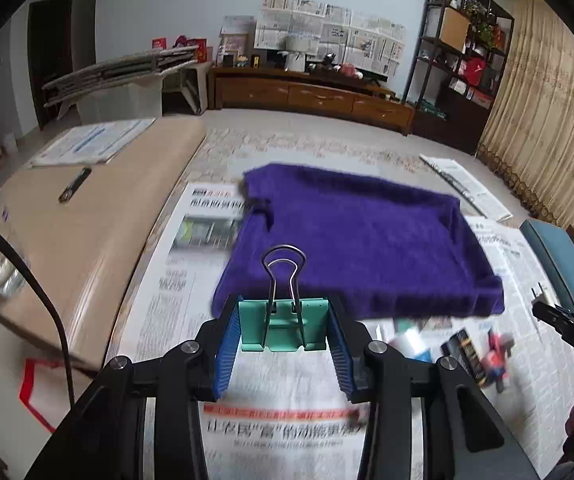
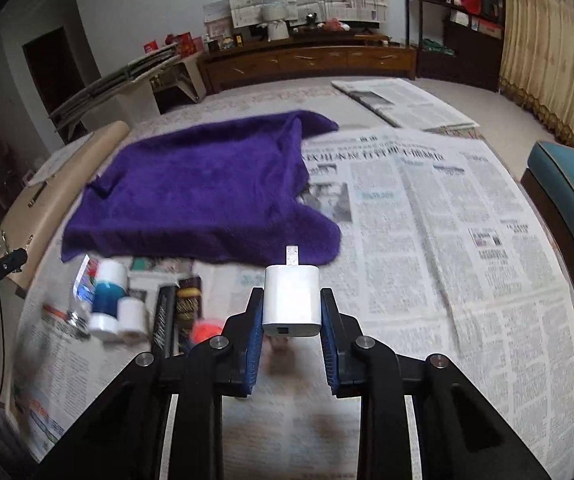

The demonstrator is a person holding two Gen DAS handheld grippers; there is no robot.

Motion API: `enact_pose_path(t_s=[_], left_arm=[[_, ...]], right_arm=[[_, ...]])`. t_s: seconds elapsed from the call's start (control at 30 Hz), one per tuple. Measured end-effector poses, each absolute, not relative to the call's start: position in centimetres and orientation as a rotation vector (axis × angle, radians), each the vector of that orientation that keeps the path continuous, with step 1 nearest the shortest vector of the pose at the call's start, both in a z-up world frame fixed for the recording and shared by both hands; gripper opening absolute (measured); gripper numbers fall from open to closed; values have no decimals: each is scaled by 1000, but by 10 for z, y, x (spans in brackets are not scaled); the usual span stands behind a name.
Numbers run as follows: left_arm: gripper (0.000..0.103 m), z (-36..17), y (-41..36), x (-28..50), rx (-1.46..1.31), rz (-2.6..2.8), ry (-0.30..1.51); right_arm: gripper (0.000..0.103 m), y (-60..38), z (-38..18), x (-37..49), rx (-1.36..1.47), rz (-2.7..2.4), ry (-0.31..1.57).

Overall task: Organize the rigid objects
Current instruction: 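Carry the clip and charger onto the purple towel and open both tools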

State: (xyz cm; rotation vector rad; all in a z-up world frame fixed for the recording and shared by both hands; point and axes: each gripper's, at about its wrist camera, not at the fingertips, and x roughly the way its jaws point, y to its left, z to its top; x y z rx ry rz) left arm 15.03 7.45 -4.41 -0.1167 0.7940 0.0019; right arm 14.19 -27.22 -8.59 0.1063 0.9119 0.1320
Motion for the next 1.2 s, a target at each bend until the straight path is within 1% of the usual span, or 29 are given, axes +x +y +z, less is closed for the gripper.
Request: enact_pose_path(t_s=[0.2, 0.3, 0.47, 0.63, 0.9, 1.13, 1.17, 1.2], left_arm=[[39, -31, 56, 207, -122, -49, 778], [39, -34, 45, 243, -129, -91, 789], [39, -46, 25, 304, -108, -125, 818], [39, -77, 13, 351, -97, -135, 888], [39, -122, 8, 379, -55, -112, 1025], [39, -131, 7, 378, -13, -101, 1062], [41, -132, 7, 378, -8, -100, 1064], [52, -132, 6, 378, -1, -110, 1069]], right_arm=[[26, -244, -57, 195, 88, 199, 859], [26, -230, -53, 230, 94, 226, 857], [26, -209, -66, 293, 117, 251, 896], [26, -187, -94, 347, 88, 263, 967], [26, -169, -132, 381, 22, 276, 1061], [27, -166, -139, 382, -41, 292, 1076], [28, -165, -138, 382, -48, 297, 1080], [30, -164, -138, 382, -55, 308, 1082]])
